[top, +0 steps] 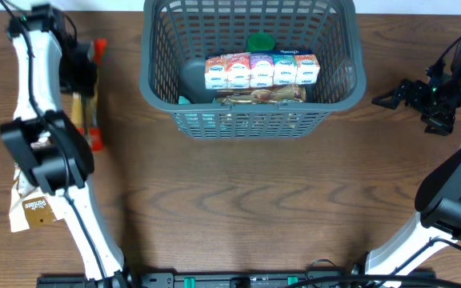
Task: Pack container
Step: 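Lift the spaghetti pack and carry it toward the basket, then lower the spaghetti pack into the basket and open the left gripper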
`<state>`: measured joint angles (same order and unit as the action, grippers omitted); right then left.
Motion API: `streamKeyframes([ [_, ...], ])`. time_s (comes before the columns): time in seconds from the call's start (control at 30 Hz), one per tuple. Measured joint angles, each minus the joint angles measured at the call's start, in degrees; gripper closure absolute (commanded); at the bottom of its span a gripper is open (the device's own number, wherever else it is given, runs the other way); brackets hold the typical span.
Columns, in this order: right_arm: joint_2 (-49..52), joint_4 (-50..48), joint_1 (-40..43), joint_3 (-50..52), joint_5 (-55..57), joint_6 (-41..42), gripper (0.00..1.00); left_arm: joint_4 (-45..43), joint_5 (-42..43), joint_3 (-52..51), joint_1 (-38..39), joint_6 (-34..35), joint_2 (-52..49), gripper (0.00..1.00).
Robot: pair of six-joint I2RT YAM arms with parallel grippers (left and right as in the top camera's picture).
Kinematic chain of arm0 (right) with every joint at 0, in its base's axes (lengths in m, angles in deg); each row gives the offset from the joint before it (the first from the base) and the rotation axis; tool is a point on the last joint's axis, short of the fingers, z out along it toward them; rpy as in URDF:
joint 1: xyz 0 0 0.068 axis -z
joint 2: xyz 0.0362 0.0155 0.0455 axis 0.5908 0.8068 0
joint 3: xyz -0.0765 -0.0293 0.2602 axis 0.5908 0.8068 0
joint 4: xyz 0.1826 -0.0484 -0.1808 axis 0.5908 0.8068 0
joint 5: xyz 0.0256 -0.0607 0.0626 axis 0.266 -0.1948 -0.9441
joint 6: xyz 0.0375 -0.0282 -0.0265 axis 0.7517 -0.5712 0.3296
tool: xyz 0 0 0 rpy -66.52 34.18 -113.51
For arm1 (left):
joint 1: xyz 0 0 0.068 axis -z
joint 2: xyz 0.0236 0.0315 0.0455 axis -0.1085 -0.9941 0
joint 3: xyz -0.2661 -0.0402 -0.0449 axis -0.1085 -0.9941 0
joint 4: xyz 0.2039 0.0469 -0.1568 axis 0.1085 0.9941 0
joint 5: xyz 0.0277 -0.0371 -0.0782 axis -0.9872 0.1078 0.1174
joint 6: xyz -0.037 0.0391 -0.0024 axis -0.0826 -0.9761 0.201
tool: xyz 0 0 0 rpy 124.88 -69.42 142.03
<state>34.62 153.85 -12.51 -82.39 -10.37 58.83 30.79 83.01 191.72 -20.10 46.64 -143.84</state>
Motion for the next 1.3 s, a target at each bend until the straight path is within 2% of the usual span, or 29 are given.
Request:
streamKeyframes([
  [0.23, 0.0, 0.5, 0.0, 0.0, 0.0, -0.1, 0.01, -3.8, 2.0, 0.8, 1.6, 1.6, 24.1, 0.94],
  [0.33, 0.0, 0.5, 0.0, 0.0, 0.0, -0.1, 0.01, -7.0, 4.7, 1.3, 2.1, 1.1, 31.4, 0.94],
  [0.43, 0.0, 0.5, 0.0, 0.0, 0.0, -0.4, 0.01, -10.8, 7.2, 1.5, 4.7, -2.1, 35.9, 0.94],
  [0.5, 0.0, 0.5, 0.0, 0.0, 0.0, -0.6, 0.01, -12.9, 8.4, 1.5, 8.9, -7.3, 37.2, 0.94],
  [0.7, 0.0, 0.5, 0.0, 0.0, 0.0, -1.3, 0.01, -19.6, 10.6, 1.3, 24.2, -27.2, 36.0, 0.94],
  [0.83, 0.0, 0.8, 0.0, 0.0, 0.0, -1.4, 0.01, -25.3, 11.7, 1.2, 32.4, -38.0, 34.3, 0.94],
  [1.03, 0.0, 1.5, 0.0, 0.0, -0.1, -1.5, 0.01, -29.7, 12.6, 1.2, 39.1, -45.0, 30.9, 0.94],
  [1.3, 0.0, 2.1, 0.0, 0.0, -1.2, -1.9, 0.01, -30.3, 12.2, 1.2, 39.3, -46.9, 16.1, 0.94],
])
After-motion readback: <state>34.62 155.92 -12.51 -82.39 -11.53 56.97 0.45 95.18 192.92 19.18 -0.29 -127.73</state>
